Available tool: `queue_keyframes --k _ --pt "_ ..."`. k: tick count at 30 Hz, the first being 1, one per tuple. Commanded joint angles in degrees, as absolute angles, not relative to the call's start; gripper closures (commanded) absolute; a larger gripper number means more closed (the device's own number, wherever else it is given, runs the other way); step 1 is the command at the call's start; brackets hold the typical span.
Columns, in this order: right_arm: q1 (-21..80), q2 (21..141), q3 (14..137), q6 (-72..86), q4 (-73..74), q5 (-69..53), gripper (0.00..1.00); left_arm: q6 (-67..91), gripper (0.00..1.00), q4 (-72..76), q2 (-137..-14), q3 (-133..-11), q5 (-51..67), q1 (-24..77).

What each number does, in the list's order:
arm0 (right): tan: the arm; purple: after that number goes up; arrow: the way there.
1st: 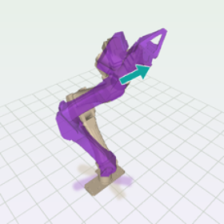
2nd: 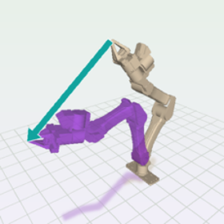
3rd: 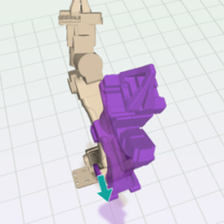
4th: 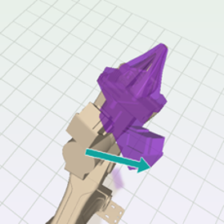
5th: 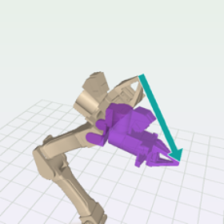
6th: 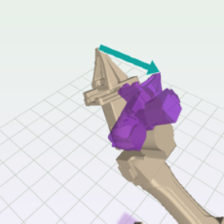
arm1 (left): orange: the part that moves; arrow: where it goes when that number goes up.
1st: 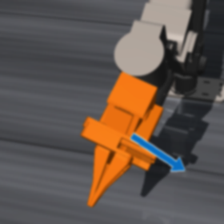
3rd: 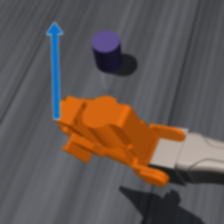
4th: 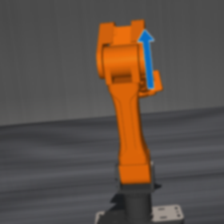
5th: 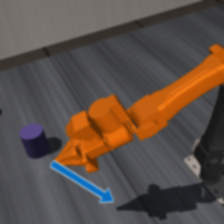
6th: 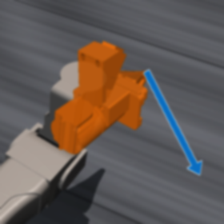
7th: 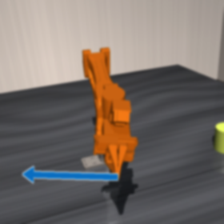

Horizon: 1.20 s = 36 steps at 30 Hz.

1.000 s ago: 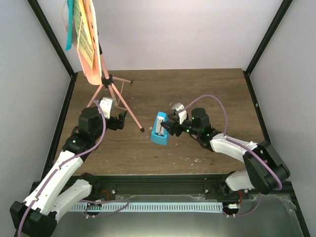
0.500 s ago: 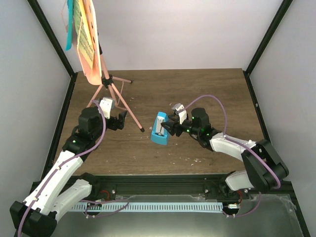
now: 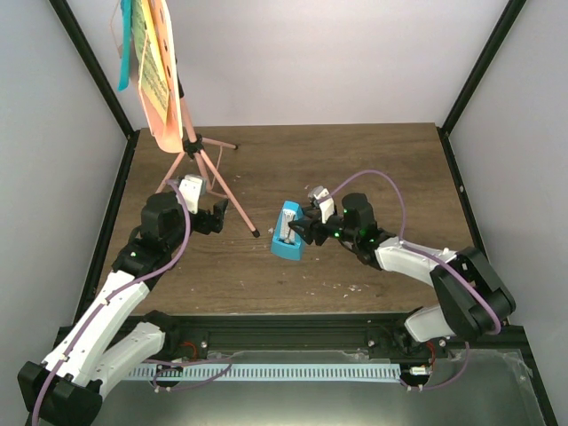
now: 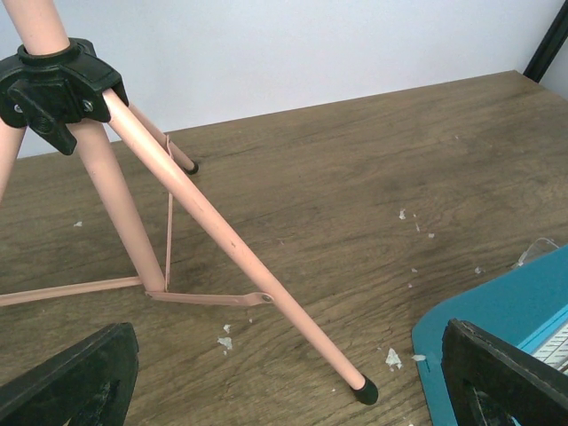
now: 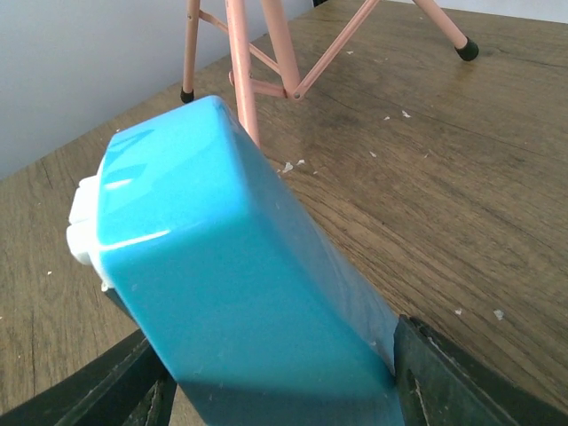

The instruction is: Pack up the instrument practice props

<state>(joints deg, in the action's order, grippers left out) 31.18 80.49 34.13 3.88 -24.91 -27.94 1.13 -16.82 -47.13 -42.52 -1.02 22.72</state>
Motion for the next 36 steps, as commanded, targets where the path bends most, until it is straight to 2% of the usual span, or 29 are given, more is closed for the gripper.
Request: queue_keyframes --k 1,36 --pt "30.2 81.3 36.8 3.7 -24.7 -27.4 0.34 0.2 0.05 -16.7 -47.0 -42.7 -1.0 22.8" --pt "30.2 83.0 39.2 3.2 -23.5 -28.5 0.3 0.2 0.05 -16.6 -47.0 -42.8 -0.9 22.8"
